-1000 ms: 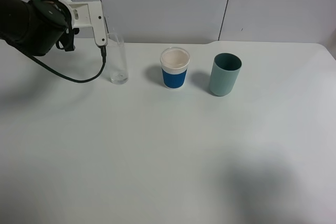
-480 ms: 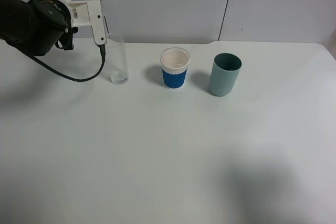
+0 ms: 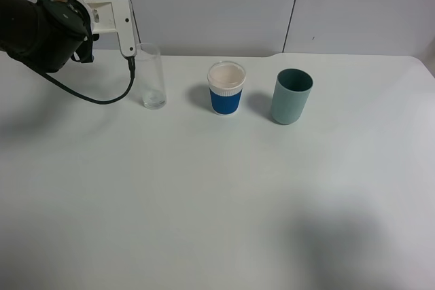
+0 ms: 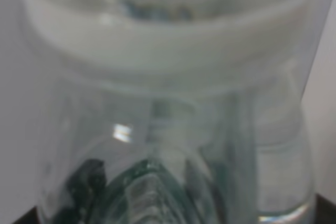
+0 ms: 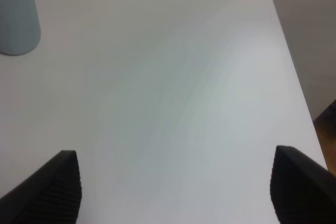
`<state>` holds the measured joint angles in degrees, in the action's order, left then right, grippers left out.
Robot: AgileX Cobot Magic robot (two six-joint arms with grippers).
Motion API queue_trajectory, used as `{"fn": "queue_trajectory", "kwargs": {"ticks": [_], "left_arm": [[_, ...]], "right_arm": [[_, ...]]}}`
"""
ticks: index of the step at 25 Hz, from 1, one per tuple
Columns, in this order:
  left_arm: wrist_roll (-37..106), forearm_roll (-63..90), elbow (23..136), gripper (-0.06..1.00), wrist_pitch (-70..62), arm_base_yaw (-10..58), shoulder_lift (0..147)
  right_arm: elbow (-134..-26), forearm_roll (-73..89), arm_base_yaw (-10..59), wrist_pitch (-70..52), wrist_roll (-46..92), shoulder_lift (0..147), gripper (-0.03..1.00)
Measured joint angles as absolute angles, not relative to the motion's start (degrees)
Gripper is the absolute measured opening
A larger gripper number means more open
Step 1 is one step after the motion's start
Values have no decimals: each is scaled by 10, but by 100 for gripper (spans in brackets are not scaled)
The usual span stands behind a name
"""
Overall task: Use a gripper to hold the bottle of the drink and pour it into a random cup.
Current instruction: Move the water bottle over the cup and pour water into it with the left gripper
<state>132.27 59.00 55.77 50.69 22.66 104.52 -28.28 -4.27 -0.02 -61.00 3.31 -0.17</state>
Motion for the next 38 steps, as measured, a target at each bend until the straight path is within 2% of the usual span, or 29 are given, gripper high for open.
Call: {"fn": "queue_trajectory", "kwargs": {"ticks": [38], "left_arm": [[1346,579,558,54,512,227,1045]], "right_arm": [[-283,-43,0,-610,33,-2,74]]}}
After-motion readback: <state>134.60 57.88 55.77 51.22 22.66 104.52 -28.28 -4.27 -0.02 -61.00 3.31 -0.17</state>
